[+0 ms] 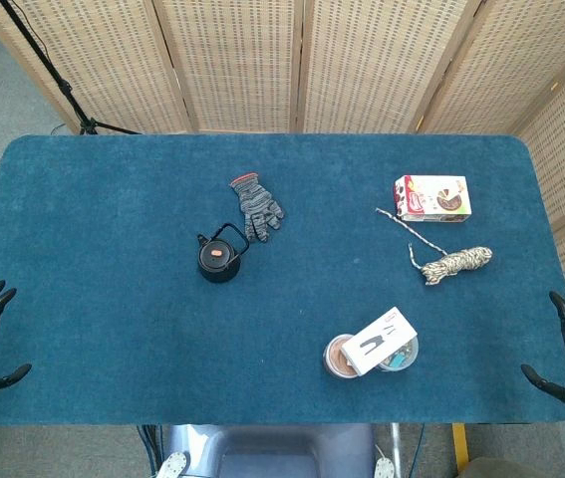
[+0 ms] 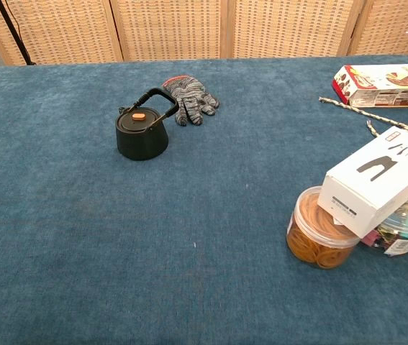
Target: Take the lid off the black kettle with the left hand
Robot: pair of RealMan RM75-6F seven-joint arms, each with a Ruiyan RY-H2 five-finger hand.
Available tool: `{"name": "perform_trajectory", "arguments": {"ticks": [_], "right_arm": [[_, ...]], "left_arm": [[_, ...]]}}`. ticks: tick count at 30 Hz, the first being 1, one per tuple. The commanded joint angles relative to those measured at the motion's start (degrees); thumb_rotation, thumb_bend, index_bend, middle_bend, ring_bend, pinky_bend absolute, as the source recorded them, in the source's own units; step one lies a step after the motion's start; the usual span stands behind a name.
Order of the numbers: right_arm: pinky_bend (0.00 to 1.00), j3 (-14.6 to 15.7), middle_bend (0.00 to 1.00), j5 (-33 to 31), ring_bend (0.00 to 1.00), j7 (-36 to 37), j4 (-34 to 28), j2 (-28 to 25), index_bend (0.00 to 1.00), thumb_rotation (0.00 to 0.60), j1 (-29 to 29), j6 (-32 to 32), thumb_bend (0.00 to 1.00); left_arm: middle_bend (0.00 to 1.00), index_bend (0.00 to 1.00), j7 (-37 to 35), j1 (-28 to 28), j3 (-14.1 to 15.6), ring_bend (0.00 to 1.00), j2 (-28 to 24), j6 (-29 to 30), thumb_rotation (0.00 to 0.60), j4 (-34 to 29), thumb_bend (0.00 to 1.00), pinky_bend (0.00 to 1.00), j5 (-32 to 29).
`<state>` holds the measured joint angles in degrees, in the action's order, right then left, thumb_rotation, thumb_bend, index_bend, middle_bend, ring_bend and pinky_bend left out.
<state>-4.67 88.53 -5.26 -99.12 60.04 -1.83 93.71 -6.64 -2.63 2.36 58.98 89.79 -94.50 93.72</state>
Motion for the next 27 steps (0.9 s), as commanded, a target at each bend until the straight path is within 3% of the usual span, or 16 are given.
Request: {"name": "perform_trajectory", "arguments": {"ticks": [1, 13, 17, 20, 22, 27], "right_arm": [[0.00, -0.1, 0.00, -0.1, 0.00, 0.1, 0.0, -0.1, 0.00, 0.600, 0.0, 0.1, 0.00], [0.00, -0.1, 0.00, -0.4, 0.00, 0.9, -0.6, -0.6, 0.00, 0.600, -0.2, 0.1, 0.00], [0.00, -0.1, 0.00, 0.2, 0.00, 1.6, -0.9, -1.1, 0.00, 0.600, -0.5, 0.8, 0.00], [0.00, -0.3, 0.00, -0.5, 0.00, 1.7, -0.7, -1.1, 0.00, 0.600, -0.3, 0.2, 0.00], [0.00, -0.4, 0.00, -1.0, 0.00, 1.7, -0.7, -1.0, 0.00, 0.600, -0.1, -0.3, 0.00], [0.00, -0.8, 0.00, -2.6, 0.00, 2.0, -0.3, -1.0, 0.00, 0.600, 0.5, -1.8, 0.00]], "left_arm": [[0.00, 0.00, 0.0, 0.0, 0.1, 0.00, -0.1, 0.0, 0.600, 0.1, 0.04, 0.00, 0.4], [0.00, 0.00, 0.9, -1.1, -0.1, 0.00, -0.2, -1.4, 0.600, -0.5, 0.04, 0.00, 1.4], [0.00, 0.00, 0.4, -4.0, -0.9, 0.00, -1.5, -4.6, 0.600, -2.6, 0.04, 0.00, 1.9], [0.00, 0.00, 1.7, -8.0, -4.0, 0.00, -2.3, -7.7, 0.600, -4.8, 0.06, 0.00, 1.1], [0.00, 0.02, 3.3, -10.7, -5.9, 0.00, -2.1, -10.5, 0.600, -6.0, 0.14, 0.00, -0.1], [0.00, 0.22, 8.1, -19.7, -11.4, 0.00, 1.0, -21.8, 0.600, -6.8, 0.26, 0.00, -7.7]]}}
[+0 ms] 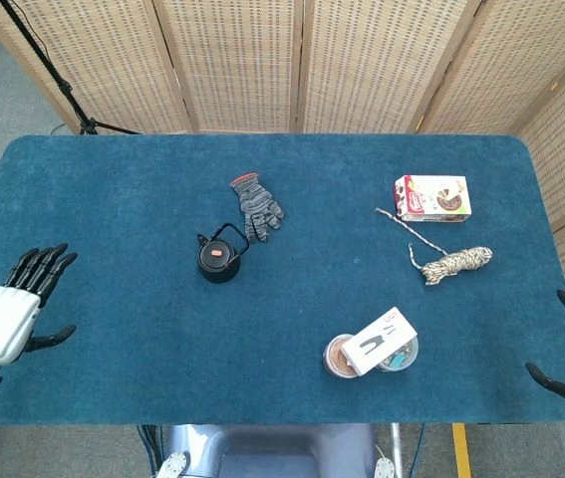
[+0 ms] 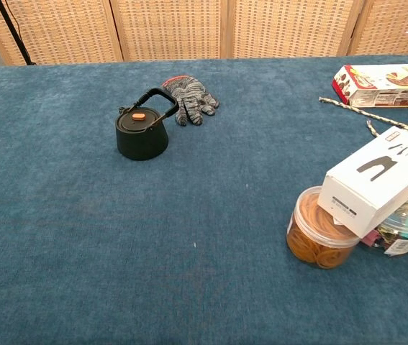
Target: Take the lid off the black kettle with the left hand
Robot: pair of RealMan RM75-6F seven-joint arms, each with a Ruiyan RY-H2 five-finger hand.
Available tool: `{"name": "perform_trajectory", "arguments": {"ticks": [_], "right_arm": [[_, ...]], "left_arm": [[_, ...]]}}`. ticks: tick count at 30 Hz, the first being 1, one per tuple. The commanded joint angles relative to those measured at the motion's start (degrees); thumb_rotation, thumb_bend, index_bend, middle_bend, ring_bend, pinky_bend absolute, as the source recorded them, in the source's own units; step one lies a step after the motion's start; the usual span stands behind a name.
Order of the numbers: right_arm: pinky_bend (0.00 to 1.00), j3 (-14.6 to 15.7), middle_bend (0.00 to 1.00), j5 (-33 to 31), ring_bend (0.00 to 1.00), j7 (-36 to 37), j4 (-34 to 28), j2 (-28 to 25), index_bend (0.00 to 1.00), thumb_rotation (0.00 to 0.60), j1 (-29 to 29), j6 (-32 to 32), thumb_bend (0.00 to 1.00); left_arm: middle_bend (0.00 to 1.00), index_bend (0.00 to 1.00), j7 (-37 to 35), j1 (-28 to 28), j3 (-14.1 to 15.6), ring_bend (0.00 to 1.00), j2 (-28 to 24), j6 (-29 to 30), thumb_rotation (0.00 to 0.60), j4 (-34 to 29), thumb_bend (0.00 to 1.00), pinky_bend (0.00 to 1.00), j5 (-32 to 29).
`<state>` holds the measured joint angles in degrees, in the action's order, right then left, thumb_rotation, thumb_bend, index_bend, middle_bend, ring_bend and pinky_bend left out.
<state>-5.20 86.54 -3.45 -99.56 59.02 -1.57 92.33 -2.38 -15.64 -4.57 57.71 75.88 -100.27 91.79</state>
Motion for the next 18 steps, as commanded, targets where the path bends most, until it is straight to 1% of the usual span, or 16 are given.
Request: {"name": "perform_trajectory", "arguments": {"ticks": [1, 4, 8, 12, 18], "right_arm": [[0.00, -0.4, 0.00, -0.9, 0.00, 0.2, 0.2, 0.0, 0.00, 0.600, 0.3, -0.5, 0.00], [0.00, -0.7, 0.00, -1.9, 0.00, 0.2, 0.6, 0.2, 0.00, 0.600, 0.6, -1.2, 0.00], [0.00, -1.1, 0.00, -3.7, 0.00, 0.0, 1.3, 0.6, 0.00, 0.600, 1.3, -3.0, 0.00], [0.00, -1.5, 0.00, -5.4, 0.00, -0.6, 1.7, 0.9, 0.00, 0.600, 1.9, -4.3, 0.00], [0.00, -2.1, 0.00, -8.0, 0.00, -1.0, 2.4, 1.4, 0.00, 0.600, 2.6, -6.2, 0.00]], "left_arm": [[0.00, 0.25, 4.6, -7.9, -5.2, 0.00, 3.0, -9.4, 0.600, -0.8, 0.27, 0.00, -7.2], [0.00, 0.31, 8.3, -12.8, -7.9, 0.00, 7.2, -14.4, 0.600, 1.6, 0.31, 0.00, -12.0], [0.00, 0.35, 14.4, -18.6, -10.0, 0.00, 13.0, -19.7, 0.600, 6.0, 0.36, 0.00, -18.5], [0.00, 0.35, 18.6, -22.4, -10.6, 0.00, 17.7, -22.7, 0.600, 9.2, 0.37, 0.00, -23.6], [0.00, 0.39, 19.7, -26.7, -11.0, 0.00, 23.5, -27.1, 0.600, 14.8, 0.38, 0.00, -29.8]]}}
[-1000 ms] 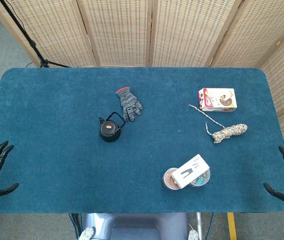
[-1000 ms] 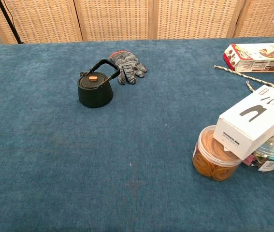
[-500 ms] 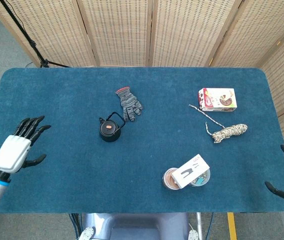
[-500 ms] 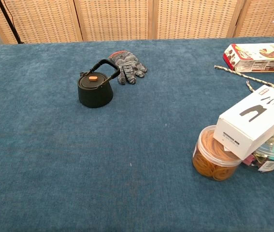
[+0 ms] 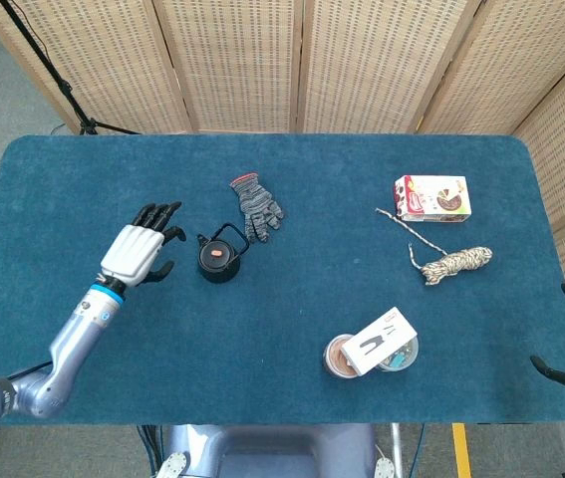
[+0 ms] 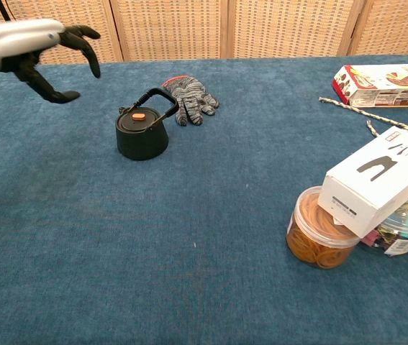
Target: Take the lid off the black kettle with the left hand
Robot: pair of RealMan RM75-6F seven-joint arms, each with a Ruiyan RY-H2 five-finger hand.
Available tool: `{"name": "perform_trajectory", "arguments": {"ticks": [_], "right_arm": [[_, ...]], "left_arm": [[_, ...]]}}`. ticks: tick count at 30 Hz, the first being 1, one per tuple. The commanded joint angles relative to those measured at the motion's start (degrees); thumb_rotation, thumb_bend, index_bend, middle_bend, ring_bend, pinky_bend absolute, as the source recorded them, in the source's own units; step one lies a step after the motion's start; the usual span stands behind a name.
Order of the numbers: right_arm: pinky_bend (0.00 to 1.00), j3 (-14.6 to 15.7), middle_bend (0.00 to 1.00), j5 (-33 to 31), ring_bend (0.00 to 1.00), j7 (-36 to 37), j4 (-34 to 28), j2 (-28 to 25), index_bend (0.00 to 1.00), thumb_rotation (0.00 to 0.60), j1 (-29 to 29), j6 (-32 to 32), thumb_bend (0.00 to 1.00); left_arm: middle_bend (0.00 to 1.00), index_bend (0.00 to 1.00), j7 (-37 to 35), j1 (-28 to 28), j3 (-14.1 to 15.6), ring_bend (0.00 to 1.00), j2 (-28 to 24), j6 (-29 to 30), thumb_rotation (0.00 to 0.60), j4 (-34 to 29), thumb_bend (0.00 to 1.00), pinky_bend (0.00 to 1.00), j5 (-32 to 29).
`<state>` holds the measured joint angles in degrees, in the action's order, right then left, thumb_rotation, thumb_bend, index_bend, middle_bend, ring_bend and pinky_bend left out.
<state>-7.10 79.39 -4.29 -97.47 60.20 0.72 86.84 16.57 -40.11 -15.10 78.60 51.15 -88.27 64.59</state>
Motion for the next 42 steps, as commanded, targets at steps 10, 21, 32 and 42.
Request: {"name": "perform_trajectory", "arguments": {"ticks": [10, 21, 32, 42], "right_arm": [[0.00, -1.0, 0.00, -3.2, 0.00, -0.4, 0.9, 0.3, 0.00, 0.600, 0.5, -1.3, 0.00], [0.00, -1.0, 0.00, -3.6, 0.00, -0.3, 0.9, 0.2, 0.00, 0.600, 0.6, -1.4, 0.00], [0.00, -1.0, 0.00, -3.5, 0.00, 0.8, 0.7, -0.4, 0.00, 0.600, 0.2, -0.8, 0.00], [0.00, -1.2, 0.00, -3.6, 0.00, 1.5, 0.8, -0.6, 0.00, 0.600, 0.1, -0.6, 0.00]], "left_arm": [[0.00, 0.41, 0.2, -7.1, -0.7, 0.00, 7.7, -6.2, 0.600, 10.1, 0.40, 0.00, -7.2], [0.00, 0.41, 3.9, -10.1, 0.4, 0.00, 10.1, -6.2, 0.600, 11.8, 0.42, 0.00, -11.7], [0.00, 0.42, 5.3, -12.1, 1.1, 0.00, 11.9, -6.4, 0.600, 13.4, 0.42, 0.00, -15.4], [0.00, 0.45, 6.9, -13.1, 1.7, 0.00, 13.6, -4.8, 0.600, 14.6, 0.42, 0.00, -17.1]]}}
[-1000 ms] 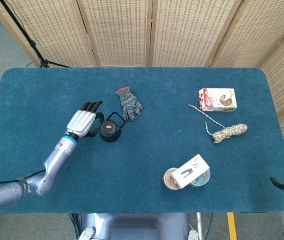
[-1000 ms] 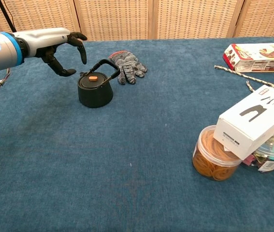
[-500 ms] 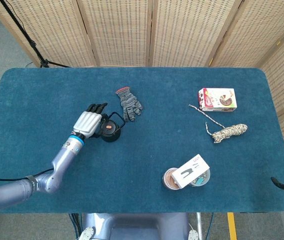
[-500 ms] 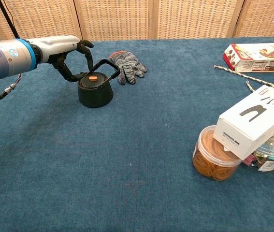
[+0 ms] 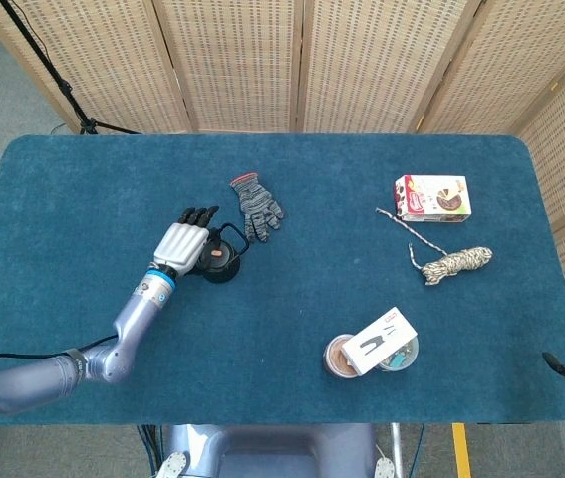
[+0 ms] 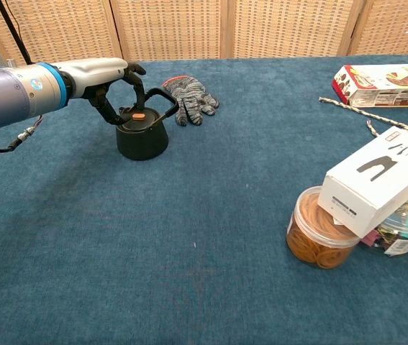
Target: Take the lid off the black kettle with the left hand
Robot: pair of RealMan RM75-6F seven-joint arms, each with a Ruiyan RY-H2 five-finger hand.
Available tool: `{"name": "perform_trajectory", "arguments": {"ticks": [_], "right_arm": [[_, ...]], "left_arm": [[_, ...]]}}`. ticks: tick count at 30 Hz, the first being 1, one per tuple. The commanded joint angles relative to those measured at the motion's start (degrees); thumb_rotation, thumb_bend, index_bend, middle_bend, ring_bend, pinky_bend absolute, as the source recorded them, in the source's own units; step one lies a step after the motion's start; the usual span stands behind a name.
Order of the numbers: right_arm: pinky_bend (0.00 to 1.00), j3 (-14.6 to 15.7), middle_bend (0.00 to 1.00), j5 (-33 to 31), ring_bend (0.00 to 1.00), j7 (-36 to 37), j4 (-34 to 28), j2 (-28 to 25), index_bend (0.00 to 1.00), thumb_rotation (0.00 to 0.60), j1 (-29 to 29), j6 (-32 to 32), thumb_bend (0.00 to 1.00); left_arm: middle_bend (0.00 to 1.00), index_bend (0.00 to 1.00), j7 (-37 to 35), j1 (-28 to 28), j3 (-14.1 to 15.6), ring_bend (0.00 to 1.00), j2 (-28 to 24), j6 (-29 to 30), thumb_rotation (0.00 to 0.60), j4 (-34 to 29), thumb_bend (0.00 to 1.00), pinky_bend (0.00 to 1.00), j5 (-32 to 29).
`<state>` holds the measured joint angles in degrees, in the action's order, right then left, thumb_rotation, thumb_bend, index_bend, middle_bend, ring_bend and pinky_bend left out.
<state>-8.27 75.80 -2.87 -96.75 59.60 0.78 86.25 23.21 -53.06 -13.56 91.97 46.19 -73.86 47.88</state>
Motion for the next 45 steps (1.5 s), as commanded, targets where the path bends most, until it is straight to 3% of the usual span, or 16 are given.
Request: {"name": "perform_trajectory", "arguments": {"ticks": [1, 8, 24, 38, 45], "right_arm": [[0.00, -0.1, 0.00, -0.1, 0.00, 0.2, 0.1, -0.1, 0.00, 0.600, 0.0, 0.0, 0.00], [0.00, -0.1, 0.00, -0.2, 0.00, 0.6, 0.1, -0.2, 0.00, 0.600, -0.1, 0.1, 0.00], [0.00, -0.2, 0.00, 0.0, 0.00, 1.7, 0.2, -0.6, 0.00, 0.600, -0.2, 0.2, 0.00], [0.00, 0.1, 0.00, 0.6, 0.00, 2.1, -0.1, -0.8, 0.00, 0.600, -0.4, 0.4, 0.00], [0.00, 0.2, 0.00, 1.0, 0.00, 1.9, -0.4, -0.8, 0.00, 0.600, -0.4, 0.6, 0.00]], "left_arm": [[0.00, 0.45, 0.4, -0.3, 0.2, 0.00, 0.3, 0.2, 0.600, 0.2, 0.42, 0.00, -0.5], [0.00, 0.45, 0.9, -0.6, 0.4, 0.00, 0.9, 0.7, 0.600, 0.5, 0.42, 0.00, -1.3], [0.00, 0.58, 2.2, -1.4, 0.9, 0.00, 3.0, 1.5, 0.600, 2.4, 0.43, 0.00, -3.1], [0.00, 0.60, 1.2, 0.5, -0.8, 0.00, -4.0, 7.0, 0.600, -9.2, 0.43, 0.00, 0.4], [0.00, 0.60, -0.1, 2.7, 1.8, 0.00, -7.3, 8.5, 0.600, -15.4, 0.43, 0.00, 5.2]]}}
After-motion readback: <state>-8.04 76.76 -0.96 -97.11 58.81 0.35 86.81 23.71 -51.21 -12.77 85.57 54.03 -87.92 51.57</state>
